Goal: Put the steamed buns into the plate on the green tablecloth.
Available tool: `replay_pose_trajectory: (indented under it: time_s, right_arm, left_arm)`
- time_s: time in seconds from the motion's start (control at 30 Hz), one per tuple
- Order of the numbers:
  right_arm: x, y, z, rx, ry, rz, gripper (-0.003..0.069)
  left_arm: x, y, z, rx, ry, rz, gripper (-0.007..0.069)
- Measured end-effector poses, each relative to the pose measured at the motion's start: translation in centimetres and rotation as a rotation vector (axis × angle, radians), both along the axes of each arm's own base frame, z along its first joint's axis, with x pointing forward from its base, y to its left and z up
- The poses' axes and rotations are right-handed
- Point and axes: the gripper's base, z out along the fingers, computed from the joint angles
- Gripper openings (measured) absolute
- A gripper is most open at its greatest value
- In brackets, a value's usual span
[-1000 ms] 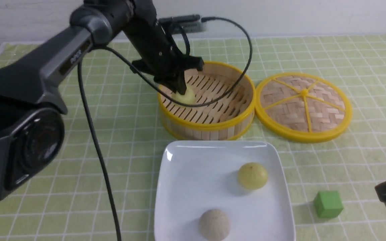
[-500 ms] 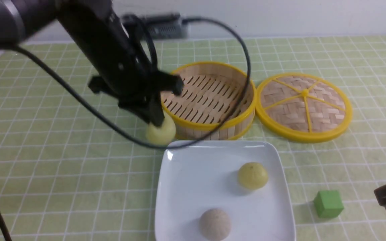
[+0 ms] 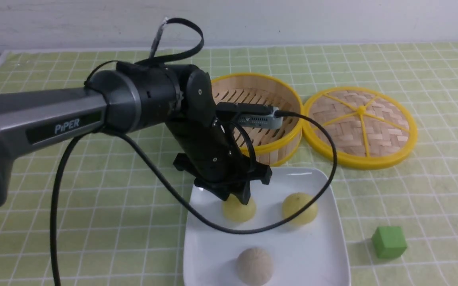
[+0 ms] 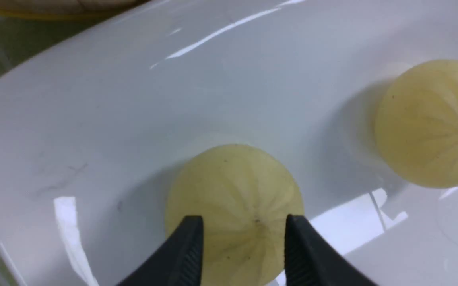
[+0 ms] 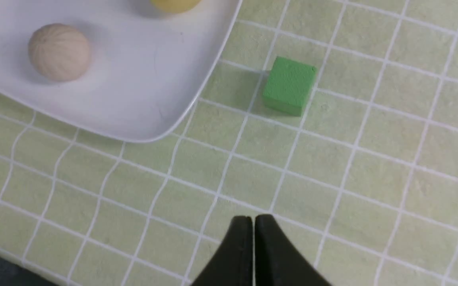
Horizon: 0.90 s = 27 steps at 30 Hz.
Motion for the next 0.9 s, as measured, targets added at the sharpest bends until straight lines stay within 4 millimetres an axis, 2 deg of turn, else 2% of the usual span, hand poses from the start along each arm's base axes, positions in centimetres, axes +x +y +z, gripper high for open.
replay_pose_trajectory:
  time_s: [0.03, 0.1, 0.13, 0.17, 0.27, 0.33, 0.4, 0.43, 0.5, 0.53, 0.6, 0.63, 0.67, 0.77, 0.9]
  right_arm:
    - [-2.5, -0.8, 0.7, 0.01, -0.071, 0.005, 0.0027]
    - [-4.8, -1.6, 1.3, 0.046, -0.177, 0.005, 0.0029]
    - [-5.2, -1.7, 1.4, 0.055, -0.199, 0.005, 0.0029]
    - [-6.2, -1.9, 1.5, 0.109, -0.305, -0.002, 0.0029]
    - [-7.1, -2.2, 1.2, 0.196, -0.464, -0.021, 0.003]
    - [-6.7, -2.3, 0.1, 0.261, -0.643, -0.052, 0.003]
    - [-6.0, -2.3, -1.2, 0.258, -0.733, -0.062, 0.003]
    - [-5.7, -2.3, -1.8, 0.244, -0.756, -0.06, 0.003]
    - [-5.3, -2.2, -2.4, 0.226, -0.77, -0.056, 0.003]
    - [-5.1, -2.2, -3.0, 0.199, -0.776, -0.044, 0.0032]
    - [-5.0, -2.2, -3.4, 0.179, -0.778, -0.035, 0.0033]
    - [-4.9, -2.2, -3.7, 0.168, -0.776, -0.029, 0.0033]
    - [-4.9, -2.1, -3.7, 0.165, -0.776, -0.026, 0.0033]
    - [-4.9, -2.2, -3.7, 0.16, -0.781, -0.023, 0.0036]
    - [-4.9, -2.2, -3.7, 0.157, -0.783, -0.022, 0.0036]
  left_arm:
    - [-0.1, 0.1, 0.5, 0.001, -0.004, 0.007, 0.0371]
    - [-0.4, 0.4, 1.6, 0.004, -0.026, 0.001, 0.0391]
    - [-0.4, 0.5, 1.7, 0.005, -0.029, -0.001, 0.0393]
    - [-0.6, 0.7, 2.5, 0.0, -0.049, -0.004, 0.0394]
    - [-1.0, 0.9, 3.9, -0.013, -0.077, -0.006, 0.0386]
    - [-1.4, 1.2, 5.1, -0.028, -0.101, -0.008, 0.0346]
    - [-1.6, 1.3, 5.6, -0.03, -0.105, -0.01, 0.0297]
    - [-1.7, 1.4, 5.6, -0.026, -0.098, -0.012, 0.025]
    - [-1.7, 1.4, 5.5, -0.022, -0.09, -0.014, 0.0214]
    - [-1.8, 1.5, 5.5, -0.014, -0.078, -0.018, 0.0165]
    - [-1.9, 1.5, 5.4, -0.003, -0.069, -0.022, 0.0124]
    - [-2.0, 1.6, 5.4, 0.006, -0.062, -0.026, 0.007]
    - [-2.0, 1.6, 5.4, 0.011, -0.061, -0.028, 0.005]
    - [-2.0, 1.7, 5.3, 0.023, -0.06, -0.033, 0.0006]
    - [-2.0, 1.8, 5.3, 0.027, -0.062, -0.034, 0.0002]
